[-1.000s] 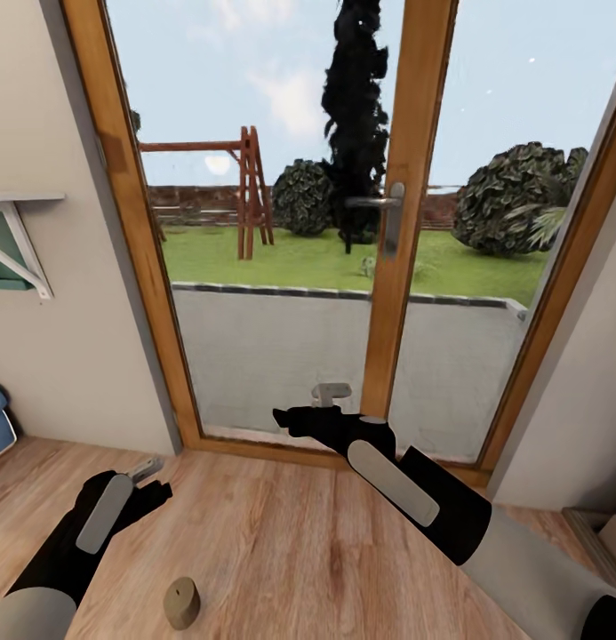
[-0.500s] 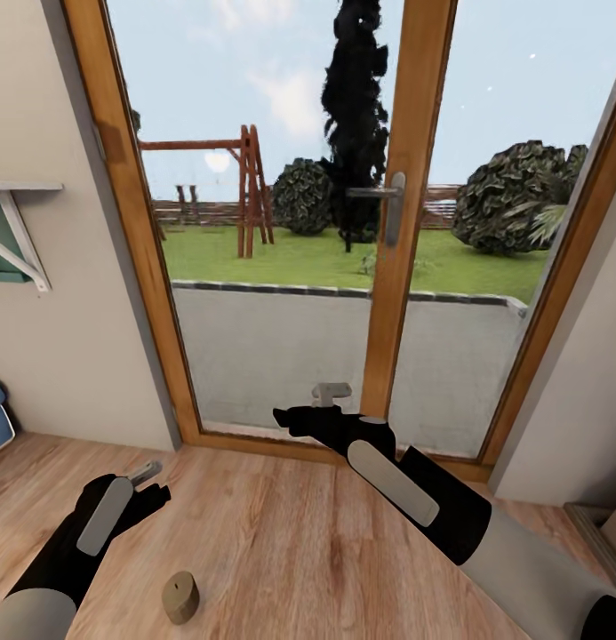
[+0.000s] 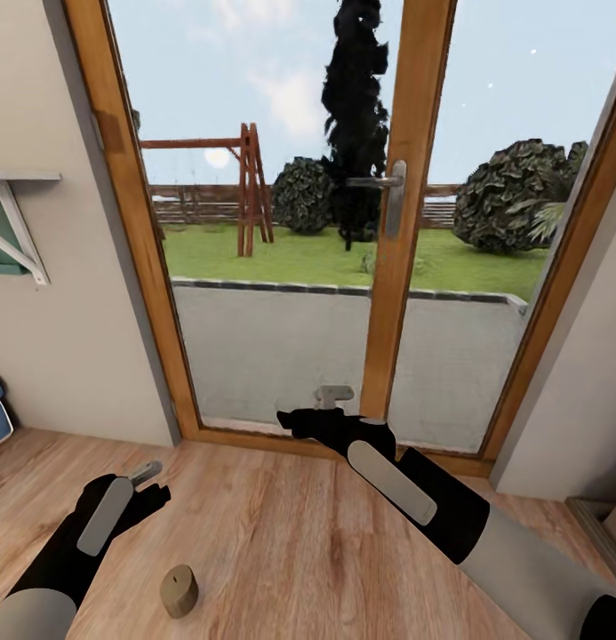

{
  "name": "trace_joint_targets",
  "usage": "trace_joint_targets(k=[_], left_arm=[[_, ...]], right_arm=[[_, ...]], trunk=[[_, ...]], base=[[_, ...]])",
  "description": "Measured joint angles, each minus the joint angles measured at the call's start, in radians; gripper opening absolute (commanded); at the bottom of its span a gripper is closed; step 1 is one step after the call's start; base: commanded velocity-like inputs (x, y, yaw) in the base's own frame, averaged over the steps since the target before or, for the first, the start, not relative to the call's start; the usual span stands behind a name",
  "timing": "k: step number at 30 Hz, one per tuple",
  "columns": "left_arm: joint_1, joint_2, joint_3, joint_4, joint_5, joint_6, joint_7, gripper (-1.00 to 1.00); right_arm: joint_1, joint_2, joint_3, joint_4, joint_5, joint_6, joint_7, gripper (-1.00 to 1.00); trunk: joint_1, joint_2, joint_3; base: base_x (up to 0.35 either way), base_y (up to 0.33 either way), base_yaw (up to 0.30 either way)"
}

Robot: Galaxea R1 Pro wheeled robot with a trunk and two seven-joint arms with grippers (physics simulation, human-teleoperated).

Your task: Place each of the two pumpkins and all three candles from the living room inside a cabinet in the living room (use any cabinet), then make sure every cabinet is closed, and position the cauldron so it is next to a table in the living room.

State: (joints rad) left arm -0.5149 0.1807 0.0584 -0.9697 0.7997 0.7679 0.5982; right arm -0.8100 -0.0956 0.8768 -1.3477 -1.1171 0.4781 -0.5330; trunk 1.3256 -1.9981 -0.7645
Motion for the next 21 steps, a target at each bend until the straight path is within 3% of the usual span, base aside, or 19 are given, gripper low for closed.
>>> trace_joint_targets(k=[21], left_arm=[[0.0, -0.001, 0.0, 0.0, 0.0, -0.001, 0.0, 1.0]], right_arm=[[0.0, 0.001, 0.001, 0.033, 0.002, 0.0, 0.001, 1.0]], trunk=[[0.081, -0.147, -0.066]], base=[[0.0, 0.0, 0.0]])
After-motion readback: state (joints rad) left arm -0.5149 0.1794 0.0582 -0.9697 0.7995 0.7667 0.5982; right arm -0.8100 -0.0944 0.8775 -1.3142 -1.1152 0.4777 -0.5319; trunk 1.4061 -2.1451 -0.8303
